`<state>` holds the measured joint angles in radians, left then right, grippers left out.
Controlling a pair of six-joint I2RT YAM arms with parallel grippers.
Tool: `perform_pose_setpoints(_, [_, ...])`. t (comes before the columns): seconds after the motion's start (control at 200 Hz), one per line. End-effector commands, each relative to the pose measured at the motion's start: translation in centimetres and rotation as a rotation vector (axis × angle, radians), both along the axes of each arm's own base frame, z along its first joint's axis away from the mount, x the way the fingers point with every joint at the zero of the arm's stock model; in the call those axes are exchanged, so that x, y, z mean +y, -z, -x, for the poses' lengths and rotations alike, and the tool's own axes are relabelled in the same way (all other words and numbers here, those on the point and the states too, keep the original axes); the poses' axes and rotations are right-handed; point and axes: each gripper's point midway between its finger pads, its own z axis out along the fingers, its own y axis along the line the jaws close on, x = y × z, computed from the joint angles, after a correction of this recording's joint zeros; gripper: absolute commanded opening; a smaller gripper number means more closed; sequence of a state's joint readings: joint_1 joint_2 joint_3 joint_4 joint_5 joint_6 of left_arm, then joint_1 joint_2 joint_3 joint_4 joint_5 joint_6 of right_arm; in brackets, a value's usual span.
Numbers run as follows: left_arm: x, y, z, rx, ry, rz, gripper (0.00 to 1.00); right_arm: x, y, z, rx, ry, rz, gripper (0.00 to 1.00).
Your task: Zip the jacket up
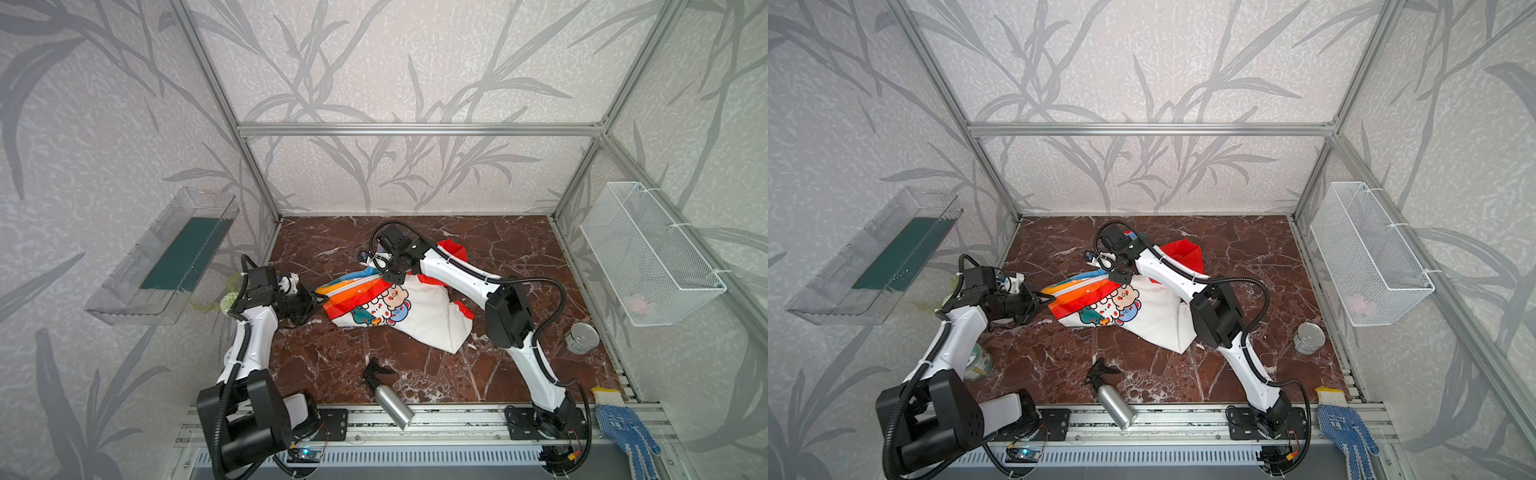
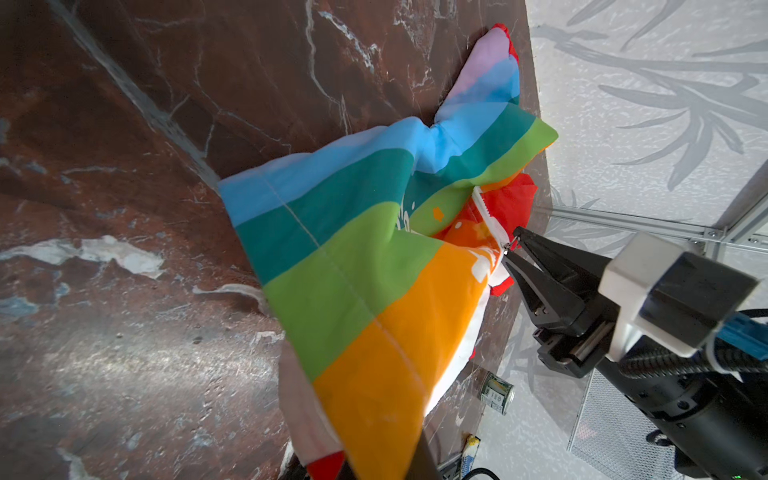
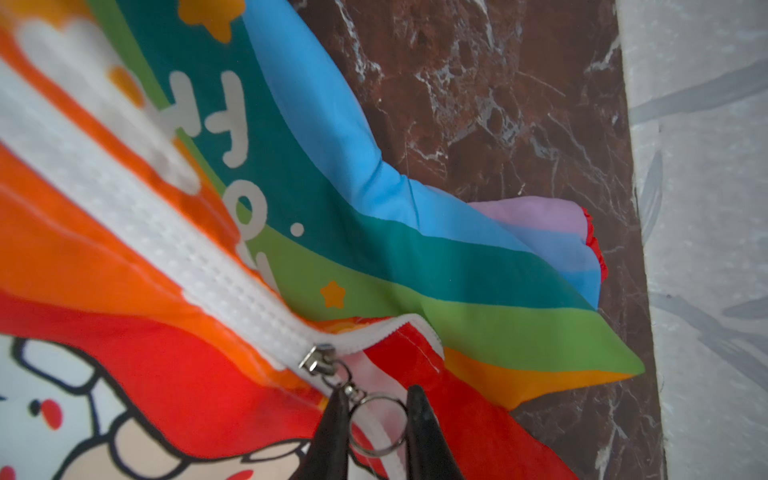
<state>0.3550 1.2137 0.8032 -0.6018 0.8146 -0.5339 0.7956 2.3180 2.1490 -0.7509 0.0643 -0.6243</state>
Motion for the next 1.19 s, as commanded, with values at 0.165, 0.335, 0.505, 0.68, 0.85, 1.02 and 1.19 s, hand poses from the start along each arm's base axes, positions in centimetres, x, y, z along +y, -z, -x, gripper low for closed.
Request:
perform_pose_setpoints(0.165, [0.3,-3.7,-1.7,-0.093,-0.007,0.02,0.0,-6.0,-6.5,-2.4,-0.114,0.109,0.021,0.07])
perform_pose_setpoints(0.335, [-0.5,-5.2,-2.7,-0.123,0.024,0.024,0.0,-8.9,-9.1,-3.0,-0.166,0.161,0.023,0.07])
perform_pose_setpoints(0.505, [-1.5,-5.8,-3.5,-0.133,0.048,0.024,0.0,-11.1,-10.6,-3.4,-0.192,0.199,0.021,0.07])
perform_pose_setpoints(0.68, [-1.4,-5.3,-3.4,-0.121,0.051,0.012,0.0,-12.9,-10.1,-3.5,-0.188,0.229,0.045,0.07])
perform_pose_setpoints(0.85, [-1.5,-4.6,-3.1,-0.106,0.053,0.01,0.0,-14.0,-9.6,-3.2,-0.184,0.243,0.061,0.06])
perform_pose_setpoints(1.02, [-2.0,-5.0,-3.4,-0.112,0.071,0.004,0.0,-15.4,-9.9,-3.1,-0.186,0.274,0.051,0.07])
perform_pose_setpoints(1.19, [-4.7,-5.3,-3.8,-0.114,0.146,0.011,0.0,-15.1,-11.0,-2.4,-0.185,0.263,0.014,0.07])
